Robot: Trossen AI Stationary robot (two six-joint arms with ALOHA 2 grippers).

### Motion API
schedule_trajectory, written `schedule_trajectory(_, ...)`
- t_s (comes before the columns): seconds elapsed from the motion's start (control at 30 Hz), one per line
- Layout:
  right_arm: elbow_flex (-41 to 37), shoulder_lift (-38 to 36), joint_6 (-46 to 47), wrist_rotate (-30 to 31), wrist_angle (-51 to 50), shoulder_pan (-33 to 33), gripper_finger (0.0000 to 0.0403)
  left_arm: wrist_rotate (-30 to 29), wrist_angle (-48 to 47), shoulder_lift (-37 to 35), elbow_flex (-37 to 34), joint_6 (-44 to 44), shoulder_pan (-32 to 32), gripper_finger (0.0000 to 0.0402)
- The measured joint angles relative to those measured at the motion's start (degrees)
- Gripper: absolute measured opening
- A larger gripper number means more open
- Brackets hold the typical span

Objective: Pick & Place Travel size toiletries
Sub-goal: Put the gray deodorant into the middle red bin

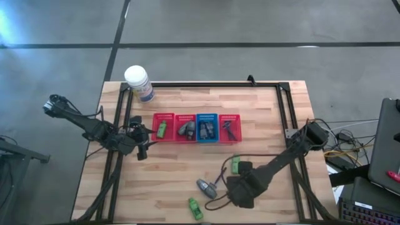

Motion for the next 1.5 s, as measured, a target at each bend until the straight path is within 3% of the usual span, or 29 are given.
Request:
schedule_trajectory(0.47, -8.59, 0.82, 0.89, -1.59, 2.79, -0.17, 0.0311, 0.10, -0.02, 0.09, 0.22, -0.96, 0.00, 0.0213)
schedule_trajectory(0.63, -11.38, 0.17, -0.34, -4.22, 9.44, 0.03, 0.0293, 0.15, -0.04, 0.11, 0.15, -0.87, 0.00, 0.0213)
schedule_trajectory(0.83, -13.40, -0.15, -0.15, -4.76, 12.69, -0.35, 0.0258, 0.14, -0.10, 0.47, 0.11, -0.82, 0.02, 0.0213)
schedule_trajectory(1.1, -14.24, -0.70, 1.91, -6.03, 14.32, -2.23, 0.0180, 0.15, -0.05, 1.44, 0.11, -0.61, 0.04, 0.0213)
schedule_trajectory(1.27, -14.02, -1.00, 5.37, -6.40, 15.45, -3.68, 0.0165, 0.48, 0.12, 2.41, 0.24, -0.56, 0.07, 0.0213)
schedule_trajectory(1.37, -13.54, -1.73, 6.69, -6.13, 16.59, -4.31, 0.0163, 2.40, 2.78, 2.96, 0.33, 1.85, 0.09, 0.0213)
schedule_trajectory(1.5, -12.44, -4.34, 11.00, -4.43, 17.05, -5.95, 0.0162, 7.41, 10.77, 4.72, -0.63, 12.20, 0.07, 0.0213)
